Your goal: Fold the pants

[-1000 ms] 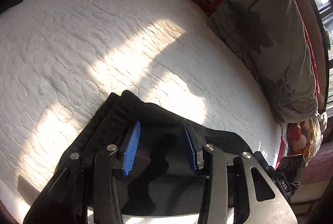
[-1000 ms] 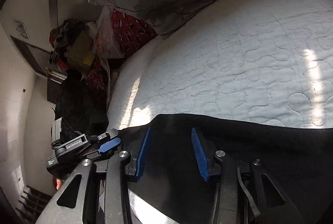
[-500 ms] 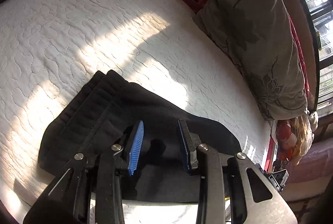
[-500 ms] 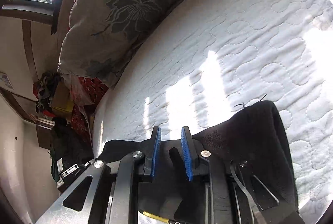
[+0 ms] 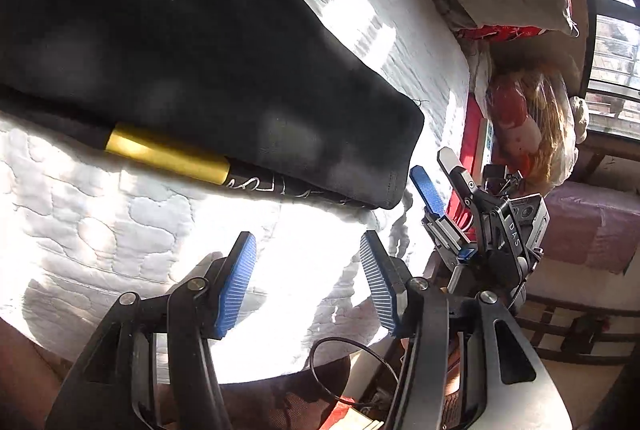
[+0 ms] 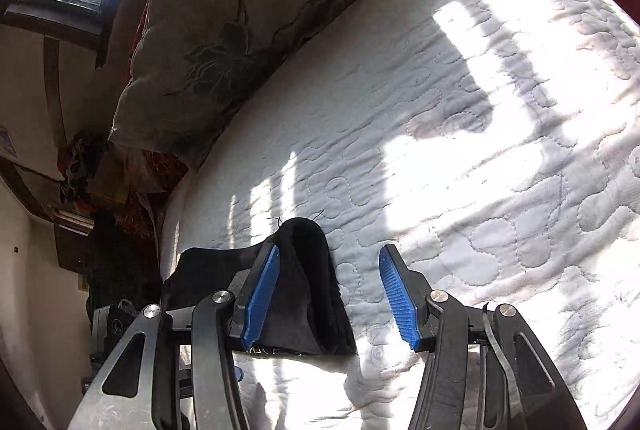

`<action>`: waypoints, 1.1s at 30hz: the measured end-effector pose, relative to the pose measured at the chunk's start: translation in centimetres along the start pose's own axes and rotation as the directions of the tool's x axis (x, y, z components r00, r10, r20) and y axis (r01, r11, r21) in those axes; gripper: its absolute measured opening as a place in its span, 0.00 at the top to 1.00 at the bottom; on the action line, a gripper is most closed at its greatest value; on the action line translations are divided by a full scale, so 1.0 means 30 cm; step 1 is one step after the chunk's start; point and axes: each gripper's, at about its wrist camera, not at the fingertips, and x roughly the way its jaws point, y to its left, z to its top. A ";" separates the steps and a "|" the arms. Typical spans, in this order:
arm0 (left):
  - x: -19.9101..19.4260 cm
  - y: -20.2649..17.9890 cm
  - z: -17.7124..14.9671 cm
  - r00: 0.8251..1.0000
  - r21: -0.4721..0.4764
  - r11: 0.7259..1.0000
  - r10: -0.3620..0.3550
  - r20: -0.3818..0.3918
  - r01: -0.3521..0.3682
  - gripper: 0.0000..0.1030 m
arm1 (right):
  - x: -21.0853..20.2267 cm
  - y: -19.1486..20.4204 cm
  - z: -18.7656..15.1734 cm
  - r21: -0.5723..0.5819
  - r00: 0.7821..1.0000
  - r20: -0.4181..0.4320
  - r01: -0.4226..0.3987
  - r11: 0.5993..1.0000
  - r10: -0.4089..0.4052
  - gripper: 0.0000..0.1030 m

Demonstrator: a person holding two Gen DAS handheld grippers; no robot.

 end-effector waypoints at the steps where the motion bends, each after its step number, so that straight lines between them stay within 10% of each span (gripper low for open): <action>1: 0.016 -0.003 -0.010 1.000 -0.031 0.999 -0.004 -0.003 0.004 0.50 | 0.008 -0.011 -0.007 0.007 1.000 -0.010 -0.010 1.000 0.010 0.47; 14: 0.105 0.024 0.002 0.997 -0.330 0.941 -0.067 0.036 0.075 0.50 | 0.118 0.028 0.086 -0.002 0.988 -0.152 -0.015 1.000 0.015 0.42; 23: 0.102 0.062 -0.001 0.993 -0.392 0.913 -0.097 0.062 0.114 0.49 | 0.325 0.096 0.184 -0.012 0.886 -0.453 -0.111 0.994 0.094 0.41; 33: 0.109 0.021 0.020 0.983 -0.354 0.924 -0.093 0.158 0.144 0.45 | 0.317 0.057 0.217 -0.009 0.856 -0.494 -0.181 0.983 0.153 0.45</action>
